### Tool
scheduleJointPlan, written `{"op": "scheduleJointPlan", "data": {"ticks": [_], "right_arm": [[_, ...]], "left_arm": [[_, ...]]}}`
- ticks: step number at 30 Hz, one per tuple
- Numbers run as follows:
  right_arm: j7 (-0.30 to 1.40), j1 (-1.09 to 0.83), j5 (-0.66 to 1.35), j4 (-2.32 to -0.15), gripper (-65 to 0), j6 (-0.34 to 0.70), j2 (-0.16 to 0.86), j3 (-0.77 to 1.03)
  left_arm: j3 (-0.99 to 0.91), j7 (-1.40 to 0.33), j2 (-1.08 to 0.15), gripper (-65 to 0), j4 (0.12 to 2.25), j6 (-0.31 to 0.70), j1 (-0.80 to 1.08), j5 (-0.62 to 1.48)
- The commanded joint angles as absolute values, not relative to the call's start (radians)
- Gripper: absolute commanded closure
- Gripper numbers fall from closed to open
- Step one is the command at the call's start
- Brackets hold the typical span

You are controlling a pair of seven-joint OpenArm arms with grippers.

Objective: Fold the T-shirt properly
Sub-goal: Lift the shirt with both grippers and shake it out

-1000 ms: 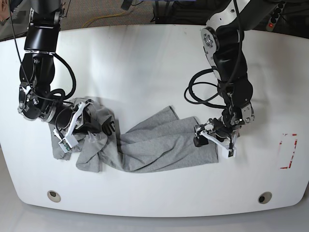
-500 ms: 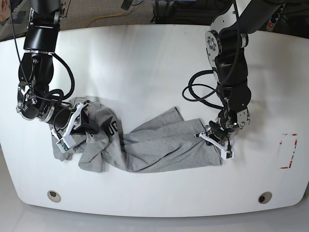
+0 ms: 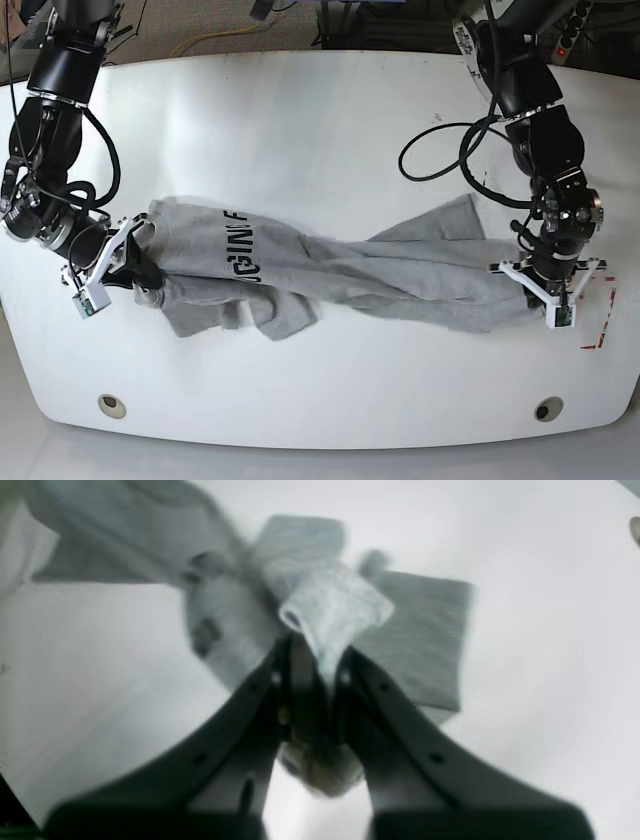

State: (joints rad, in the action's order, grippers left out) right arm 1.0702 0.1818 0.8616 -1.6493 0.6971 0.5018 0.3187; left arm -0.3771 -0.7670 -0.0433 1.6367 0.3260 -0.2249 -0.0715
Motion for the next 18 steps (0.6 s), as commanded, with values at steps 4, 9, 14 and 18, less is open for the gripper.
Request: {"op": "scheduleJointPlan", "data": {"ticks": [4,9,14,18], "right_arm": [[1.04,0.321,0.875,-1.664,0.0,0.698,0.524,0.312],[1.04,0.516,0.874,-1.527,0.0,0.698,0.562,0.185],[1.04,0.728,0.875,-1.397,0.0,0.698,0.565,0.113],[1.04,0.923,0.875,-1.31,0.0,0.698,0.59,0.025]], "left_arm": [[-0.369,-0.751,-0.079,0.0,1.851,0.329,-0.24,-0.067],[-0.369,-0.779,-0.11,0.0,1.885,0.329,-0.335,-0.07],[-0.374,-0.843,-0.15,0.0,1.882,0.329,-0.49,-0.07],[-0.372,-0.869,-0.188,0.0,1.879,0.329,-0.628,-0.07]]}}
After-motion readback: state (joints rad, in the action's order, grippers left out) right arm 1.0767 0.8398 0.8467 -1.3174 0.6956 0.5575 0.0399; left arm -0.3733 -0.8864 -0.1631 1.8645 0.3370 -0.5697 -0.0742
